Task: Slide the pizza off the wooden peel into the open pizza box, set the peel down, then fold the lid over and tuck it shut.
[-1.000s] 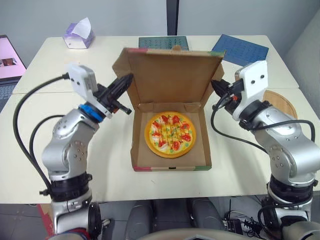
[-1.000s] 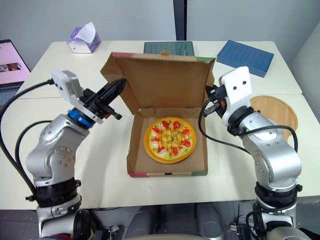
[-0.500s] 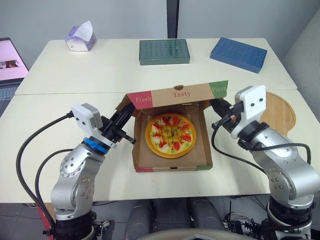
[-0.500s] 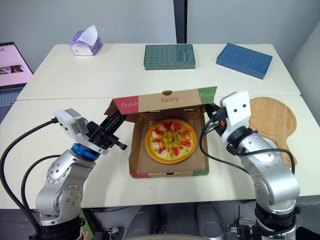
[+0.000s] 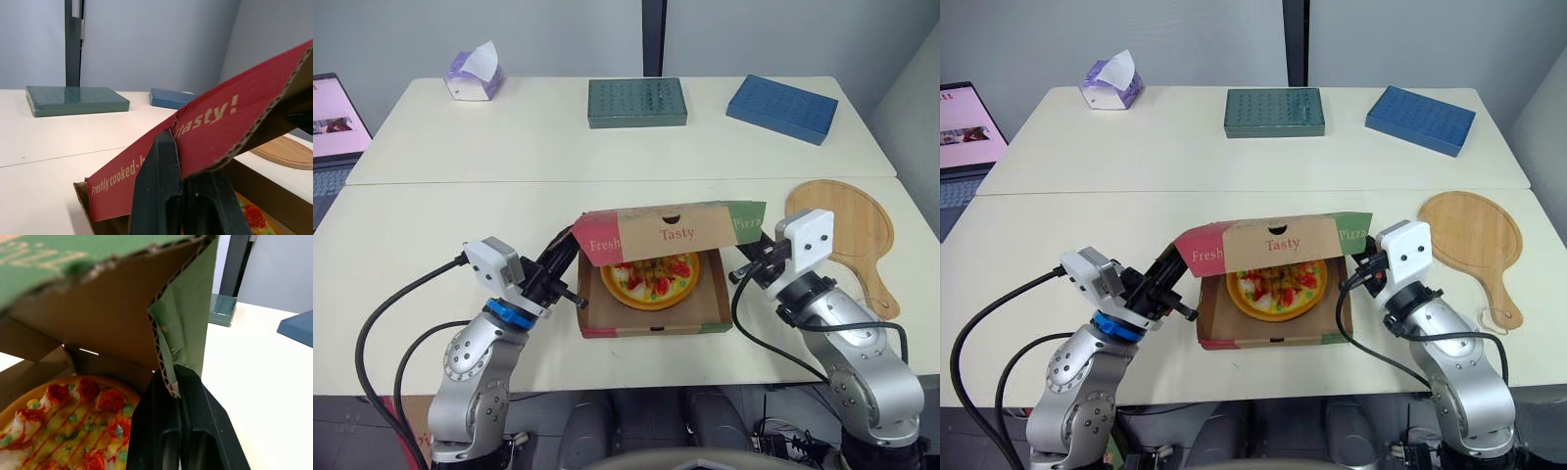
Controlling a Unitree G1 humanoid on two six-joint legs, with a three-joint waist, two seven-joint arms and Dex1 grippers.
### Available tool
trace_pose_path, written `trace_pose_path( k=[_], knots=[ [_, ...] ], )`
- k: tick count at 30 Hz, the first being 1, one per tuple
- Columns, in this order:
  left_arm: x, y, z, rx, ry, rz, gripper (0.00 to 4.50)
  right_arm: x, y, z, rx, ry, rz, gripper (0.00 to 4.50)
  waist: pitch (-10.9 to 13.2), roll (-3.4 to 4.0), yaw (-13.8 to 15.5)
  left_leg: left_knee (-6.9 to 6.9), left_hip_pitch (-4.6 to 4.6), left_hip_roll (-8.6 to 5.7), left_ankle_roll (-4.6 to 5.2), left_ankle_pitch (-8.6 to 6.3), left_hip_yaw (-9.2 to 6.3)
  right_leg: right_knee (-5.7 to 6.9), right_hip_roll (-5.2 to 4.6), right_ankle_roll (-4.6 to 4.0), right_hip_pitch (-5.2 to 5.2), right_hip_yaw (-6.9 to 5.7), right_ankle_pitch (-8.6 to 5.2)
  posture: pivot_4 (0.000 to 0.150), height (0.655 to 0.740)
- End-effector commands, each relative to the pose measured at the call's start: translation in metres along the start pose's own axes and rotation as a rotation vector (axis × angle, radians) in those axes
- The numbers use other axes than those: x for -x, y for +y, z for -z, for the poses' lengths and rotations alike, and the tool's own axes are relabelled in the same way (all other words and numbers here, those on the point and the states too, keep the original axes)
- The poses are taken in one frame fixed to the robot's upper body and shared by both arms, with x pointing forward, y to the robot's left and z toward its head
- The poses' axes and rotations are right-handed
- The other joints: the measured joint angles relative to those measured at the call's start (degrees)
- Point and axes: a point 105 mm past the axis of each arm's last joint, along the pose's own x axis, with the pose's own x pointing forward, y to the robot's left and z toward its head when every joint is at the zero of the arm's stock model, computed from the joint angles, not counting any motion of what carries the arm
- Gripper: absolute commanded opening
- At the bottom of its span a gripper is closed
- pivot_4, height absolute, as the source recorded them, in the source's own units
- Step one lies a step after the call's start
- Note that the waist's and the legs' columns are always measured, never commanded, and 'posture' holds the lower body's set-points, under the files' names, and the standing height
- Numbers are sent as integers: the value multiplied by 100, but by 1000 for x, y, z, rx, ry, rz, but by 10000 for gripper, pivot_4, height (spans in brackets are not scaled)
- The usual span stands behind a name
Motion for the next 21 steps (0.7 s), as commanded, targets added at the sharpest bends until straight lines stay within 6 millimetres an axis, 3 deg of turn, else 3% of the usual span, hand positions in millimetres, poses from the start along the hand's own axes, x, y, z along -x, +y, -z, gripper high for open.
trace_pose_path(
  k=[1, 8, 20, 21],
  knots=[
    [3, -3, 10, 12, 45, 11, 0, -1, 12, 3, 9, -26, -40, 84, -6, -1, 1, 0, 0, 0, 0, 0, 0, 0, 0, 1, 0, 0, -2, 1500, 7400],
    [7, 1, 13, 17, 68, -10, 0, 1, 20, 10, -23, -29, -35, 84, -8, -1, -1, -1, 4, 2, 0, 0, 1, 0, 0, 0, 2, 0, -11, 1500, 7400],
    [14, 3, 12, 63, 62, -15, 0, -2, 16, 13, -27, -37, -2, 84, -8, 0, -7, -4, 7, 4, 0, 0, 1, 0, 1, -4, 1, 0, -16, 1500, 7400],
    [15, 3, 12, 61, 65, -19, 1891, -1, 15, 13, -27, -38, -1, 8, -8, 0, -8, -5, 8, 4, 0, 0, 1, 0, 1, -4, 1, 0, -17, 1500, 7400]
  ],
)
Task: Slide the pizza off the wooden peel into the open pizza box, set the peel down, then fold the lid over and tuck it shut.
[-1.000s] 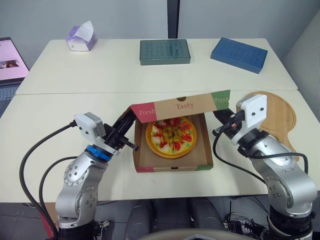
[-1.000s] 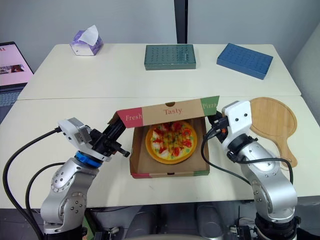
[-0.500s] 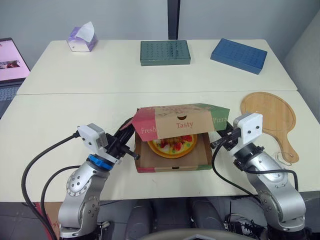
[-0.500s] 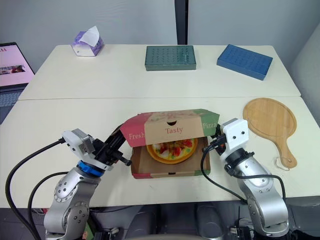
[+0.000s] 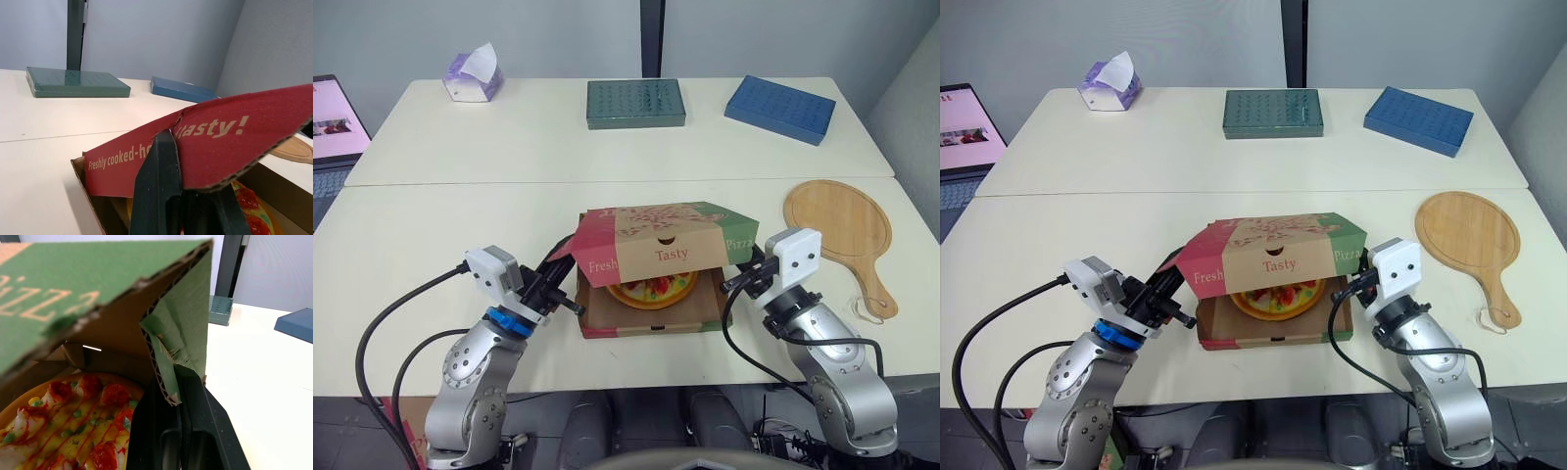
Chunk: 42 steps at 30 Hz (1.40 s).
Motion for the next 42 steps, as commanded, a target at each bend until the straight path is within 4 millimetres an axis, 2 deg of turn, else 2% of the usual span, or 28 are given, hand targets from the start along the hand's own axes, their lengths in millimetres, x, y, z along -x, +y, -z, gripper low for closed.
trace_pose_path(
  k=[1, 8, 12, 13, 14, 16, 18, 19, 22, 25, 28, 31, 35, 40, 42],
  knots=[
    [5, -1, 3, 9, 26, 7, 3992, -2, 7, 0, -16, -4, -28, 0, 0, 0, -1, -1, 0, 0, 0, 0, 0, 0, 0, -1, 0, 0, -1, 1500, 7400],
    [11, -2, -3, -2, 22, 21, 25047, -1, 6, 1, -13, -2, -27, 0, 1, -1, 9, -1, -3, 0, 0, 0, -2, -1, 0, -6, -1, -1, -6, 1500, 7400],
    [27, 1, -6, -27, 61, 47, 37834, -1, 4, 1, -6, 1, -24, 0, 1, -1, -4, -6, -2, 2, -1, 0, 0, -1, 0, -7, -4, -1, -8, 1500, 7400],
    [33, 3, -6, -31, 90, 75, 42406, -1, 3, 1, -5, 2, -23, 0, 1, -1, -2, -9, -2, 4, -1, 0, 0, -1, 1, -10, -6, -2, -10, 1500, 7400],
    [38, 5, -5, -27, 123, 99, 44449, -1, 3, 2, -4, 3, -23, 0, 1, -1, 5, -10, -2, 5, -1, 0, -2, -1, 1, -12, -6, -3, -11, 1500, 7400],
    [56, 10, 4, 73, 303, 164, 44823, 0, 2, 2, -1, 5, -20, 0, 0, -5, 9, -9, -2, 6, -1, 0, -5, 1, 1, -44, -8, -7, -30, 1500, 7400],
    [68, 23, 1, 140, 443, 210, 44823, 0, 1, 3, 0, 7, -20, 0, 2, -4, 5, -10, 2, 12, -1, 0, -5, 6, 4, -55, -9, -11, -37, 1500, 7400],
    [68, 35, -7, 133, 458, 201, 44823, -1, 2, 4, 0, 7, -20, 0, 4, -1, 8, -10, 2, 13, -1, 0, -6, 7, 4, -57, -10, -14, -38, 1500, 7400],
    [54, 71, -37, 131, 440, 155, 44823, -1, 3, 5, 1, 10, -24, 0, 3, -12, 25, -10, 2, 12, -1, 0, -5, 5, 2, -57, -10, -15, -39, 1500, 7400],
    [29, 85, -69, 112, 394, 197, 44823, -2, 4, 6, 4, 9, -28, 0, -3, -30, 54, -11, 1, 15, -1, 0, -8, 5, 6, -57, -12, -20, -38, 1500, 7400],
    [0, 85, -96, 59, 371, 270, 38523, -3, 4, 6, 10, 8, -28, 0, -3, -36, 44, -12, -1, 15, -1, 0, -7, 6, 8, -56, -13, -19, -38, 1500, 7400],
    [-33, 70, -107, -59, 383, 400, 28709, -4, 3, 7, 15, 9, -30, 0, -2, -34, 12, -18, 2, 14, -1, 0, -2, 8, 9, -26, -11, -15, -20, 1500, 7400],
    [-67, 46, -100, -158, 443, 589, 15855, -5, 3, 7, 24, 10, -38, 0, -2, -33, -40, -19, 0, 17, -1, 0, -4, 7, 20, -13, -12, -11, -12, 1500, 7400],
    [-87, 25, -76, -183, 539, 763, 244, -6, 6, 7, 33, 15, -64, 0, -1, -33, -94, -20, 0, 27, -1, 0, -2, 9, 34, -13, -14, -6, -12, 1500, 7400],
    [-89, 21, -69, -187, 567, 806, 244, -6, 7, 8, 37, 23, -73, 0, -1, -33, -103, -19, -2, 50, -1, 0, 2, 6, 56, -15, -16, -5, -11, 1500, 7400]
  ],
)
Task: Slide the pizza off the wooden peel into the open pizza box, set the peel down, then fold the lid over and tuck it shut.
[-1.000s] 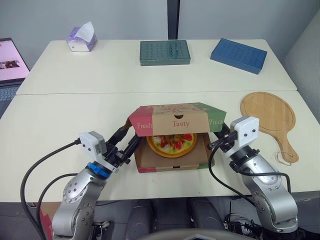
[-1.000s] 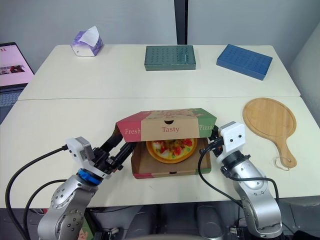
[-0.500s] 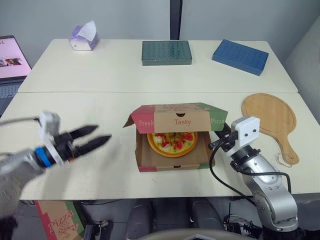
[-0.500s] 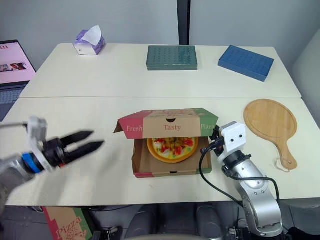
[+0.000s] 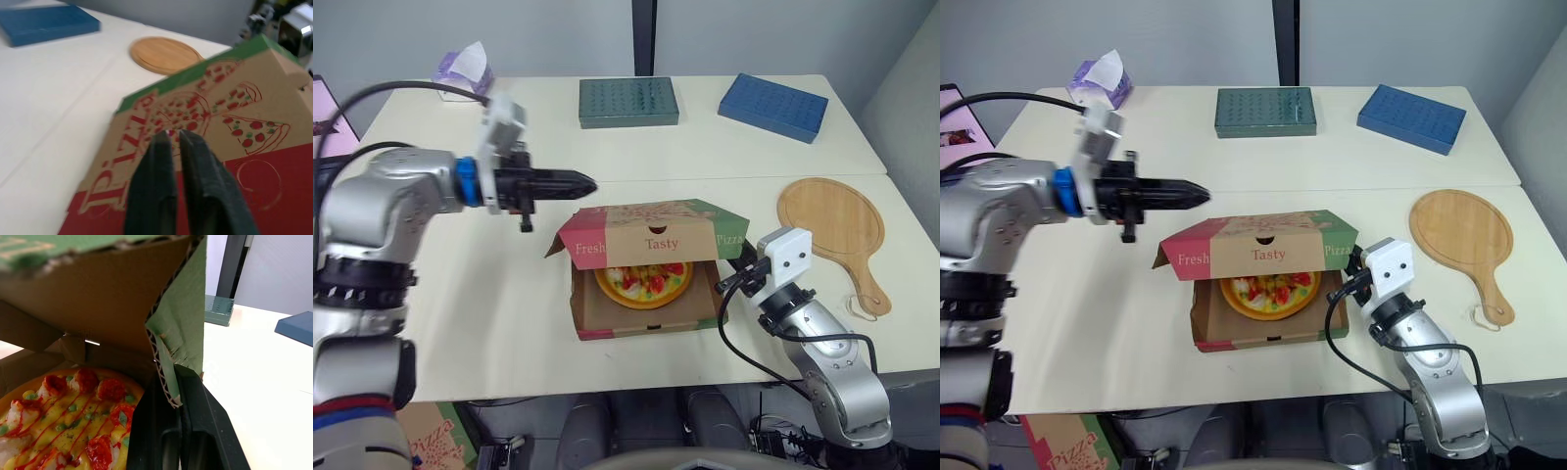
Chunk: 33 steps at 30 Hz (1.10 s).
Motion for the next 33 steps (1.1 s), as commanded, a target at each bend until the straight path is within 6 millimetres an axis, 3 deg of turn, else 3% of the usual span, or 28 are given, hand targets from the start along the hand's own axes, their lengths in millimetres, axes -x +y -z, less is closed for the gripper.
trace_pose_path(
  k=[1, 5, 12, 15, 22, 28, 32, 33],
  knots=[
    [-7, -1, 0, -52, 49, 64, 244, 1, 4, 5, -1, 31, -28, 0, 0, 0, -1, 0, 0, 8, 0, 0, 0, 1, 10, -3, -1, 1, 2, 1500, 7400],
    [-16, 0, 0, -72, 70, 112, 0, 9, 1, 7, -24, 52, -18, 8858, 7, 6, 33, 0, -6, 31, 1, 0, -11, 15, 37, -25, -15, -6, -1, 1500, 7400],
    [-23, -7, 2, -82, 72, 169, 0, 31, -3, 12, -3, 114, -51, 33644, 11, 12, 59, 2, -34, 31, 0, 0, -7, 17, 37, -25, -40, -2, -1, 1500, 7400],
    [-25, -10, 4, -86, 84, 193, 0, 47, -26, 21, 71, 185, -8, 44153, 11, 12, 69, 3, -33, 31, 0, 0, -7, 19, 37, -25, -40, -2, -1, 1500, 7400],
    [-30, -20, 27, -137, 199, 273, 0, 63, -86, 7, 210, 222, 59, 44624, 12, 12, 72, 7, -29, 30, 1, 0, -2, 21, 37, -24, -37, 2, 0, 1500, 7400],
    [-37, -25, 50, -194, 293, 320, 0, 57, -93, 0, 275, 256, -20, 44624, 15, 15, 70, 7, -31, 30, 1, 0, -4, 22, 38, -25, -37, 1, 0, 1500, 7400],
    [-40, -25, 45, -192, 263, 319, 0, 49, -89, 3, 229, 279, -73, 44624, 15, 15, 86, 11, -31, 30, 1, 0, -3, 22, 38, -25, -35, 2, 0, 1500, 7400],
    [-39, -24, 41, -195, 252, 309, 0, 48, -85, 7, 234, 299, -111, 42907, 15, 15, 90, 11, -30, 30, 1, 0, -3, 22, 38, -25, -34, 2, 0, 1500, 7400]
  ],
)
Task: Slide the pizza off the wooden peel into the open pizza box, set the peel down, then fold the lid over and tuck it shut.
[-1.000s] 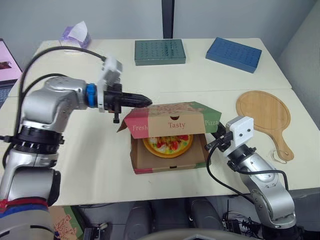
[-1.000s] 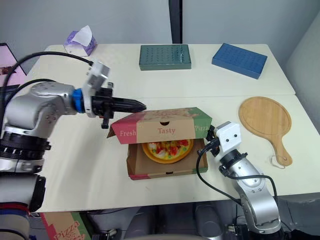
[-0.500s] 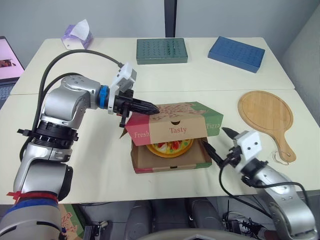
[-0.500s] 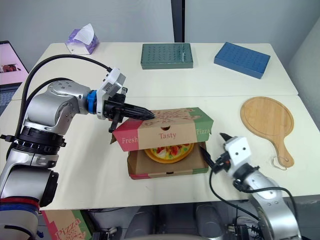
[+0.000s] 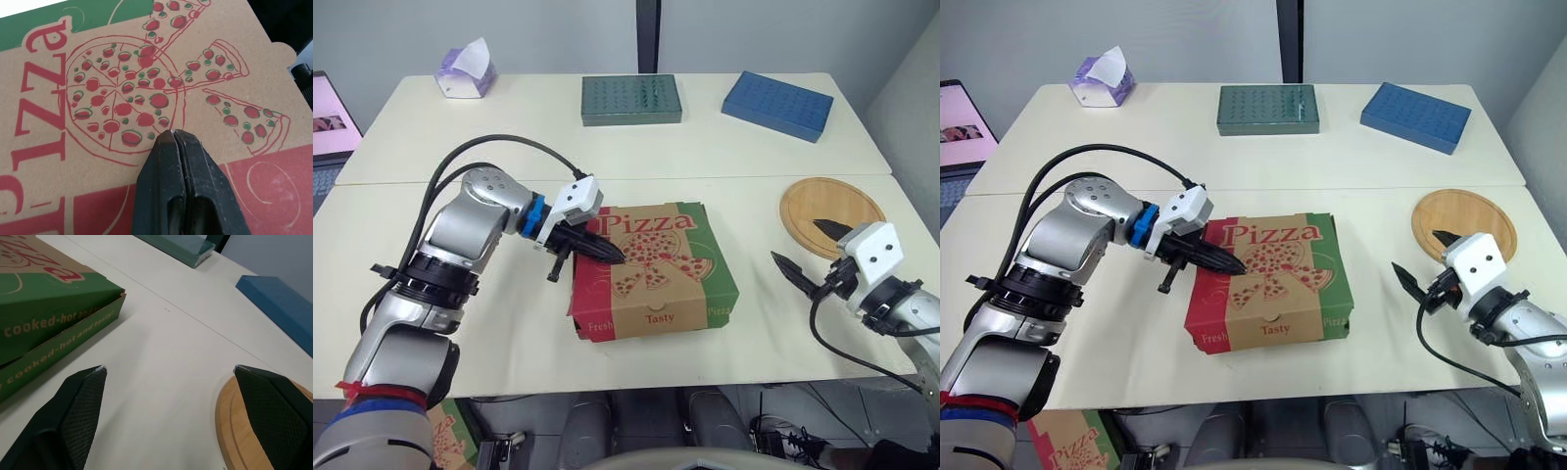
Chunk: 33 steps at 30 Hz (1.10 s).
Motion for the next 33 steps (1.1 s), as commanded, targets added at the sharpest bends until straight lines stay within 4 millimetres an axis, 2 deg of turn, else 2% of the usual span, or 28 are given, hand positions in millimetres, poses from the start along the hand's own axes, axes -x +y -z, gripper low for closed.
trace_pose_path(
  k=[1, 4, 7, 12, 14, 17, 22, 27, 33],
  knots=[
    [7, 3, -16, -46, -32, -22, 0, -5, 14, -1, 16, 17, -112, 40776, 0, 1, 4, 0, 0, 0, 0, 0, -1, 0, 0, 0, 0, -1, 0, 1500, 7400],
    [13, 4, -25, -54, -59, -37, 0, -4, 30, -1, 8, 32, -224, 31532, 2, 0, 7, 0, -1, 0, 0, 0, -1, 0, 0, 1, 0, -1, 0, 1500, 7400],
    [17, 4, -30, -58, -74, -45, 0, -4, 27, -8, 8, 5, -229, 20959, 2, 0, 8, 1, -1, 0, 0, 0, -1, 0, 0, 1, 0, -1, 0, 1500, 7400],
    [20, 3, -31, -61, -74, -53, 0, 1, 25, -33, -8, -42, -290, 2012, 3, 1, 7, 4, 0, 0, 0, 0, -2, 5, 0, 1, 1, -2, 0, 1500, 7400],
    [20, 3, -32, -65, -75, -51, 0, 3, 30, -42, -23, -49, -343, 233, 3, 1, 16, 4, 0, 0, 0, 0, -4, 4, 0, 1, 1, -4, 0, 1500, 7400],
    [18, 3, -33, -77, -69, -36, 0, 7, 39, -55, -14, -59, -432, 7212, 3, 2, 19, 4, 0, 0, 0, 0, -4, 4, 0, 1, 1, -4, 0, 1500, 7400],
    [11, 2, -36, -96, -56, 5, 0, 12, 65, -68, 36, -57, -583, 25761, 4, 1, 29, 6, -1, 0, 0, 0, -4, 5, 0, 1, 2, -4, 0, 1500, 7400],
    [1, 0, -42, -115, -59, 45, 0, 0, 75, -67, 149, -62, -581, 42734, 4, 1, 37, 8, 0, 0, 0, 0, -4, 4, 0, 2, 3, -4, 0, 1500, 7400],
    [-11, -3, -44, -129, -48, 99, 0, -8, 78, -65, 219, -71, -577, 42734, 4, 1, 41, 9, 0, 0, 0, 0, -5, 5, 0, 2, 2, -5, 0, 1500, 7400]
  ],
)
